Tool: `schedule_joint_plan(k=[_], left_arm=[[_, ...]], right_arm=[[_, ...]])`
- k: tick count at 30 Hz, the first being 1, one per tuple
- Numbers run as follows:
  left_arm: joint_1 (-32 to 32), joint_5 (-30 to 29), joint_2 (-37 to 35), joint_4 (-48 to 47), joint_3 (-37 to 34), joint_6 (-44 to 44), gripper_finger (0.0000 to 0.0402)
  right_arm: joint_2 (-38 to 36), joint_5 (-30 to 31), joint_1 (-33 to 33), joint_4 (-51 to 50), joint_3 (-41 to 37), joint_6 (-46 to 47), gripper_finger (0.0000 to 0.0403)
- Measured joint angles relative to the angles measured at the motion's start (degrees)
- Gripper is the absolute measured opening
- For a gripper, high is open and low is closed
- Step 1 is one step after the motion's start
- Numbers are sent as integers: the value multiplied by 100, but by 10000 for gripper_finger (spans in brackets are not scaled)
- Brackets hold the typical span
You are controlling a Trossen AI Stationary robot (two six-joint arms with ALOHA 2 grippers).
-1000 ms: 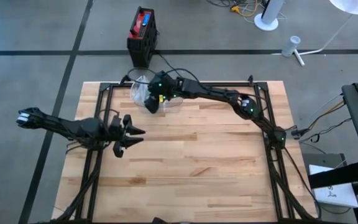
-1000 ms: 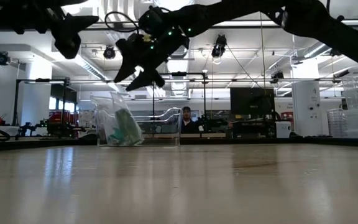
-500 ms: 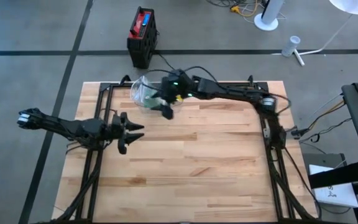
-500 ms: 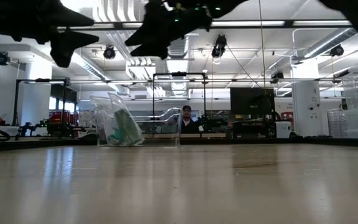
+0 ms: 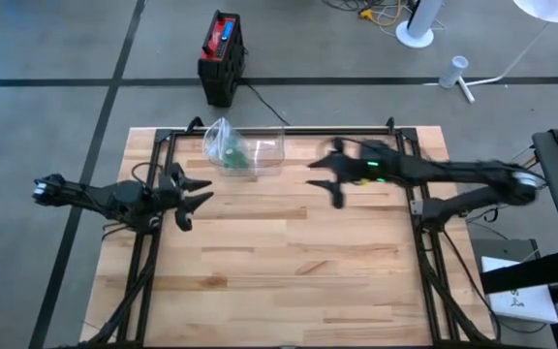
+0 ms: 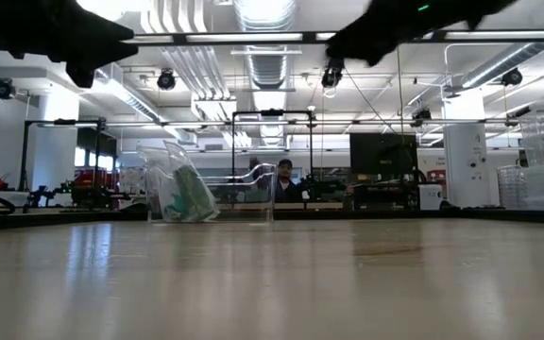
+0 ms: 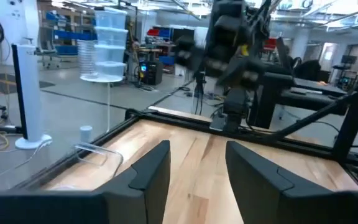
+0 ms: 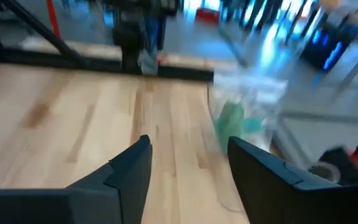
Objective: Roll bandage
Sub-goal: Return to Home Position
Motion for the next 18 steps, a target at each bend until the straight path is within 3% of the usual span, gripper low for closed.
schedule_joint_plan(k=[7,14,18], left_arm=[[32,3,-172,-46,-311,-182,147],[90,53,-206,1928,-1441,-145,164],[96,-4,-328,1589,-1497,-276,175]], right_arm=[[-2812,201,0,59,-1556,269,175],[-5289,194,0,50,-2859,968,134],[-6676,197,0,64,-3491,1212,103]])
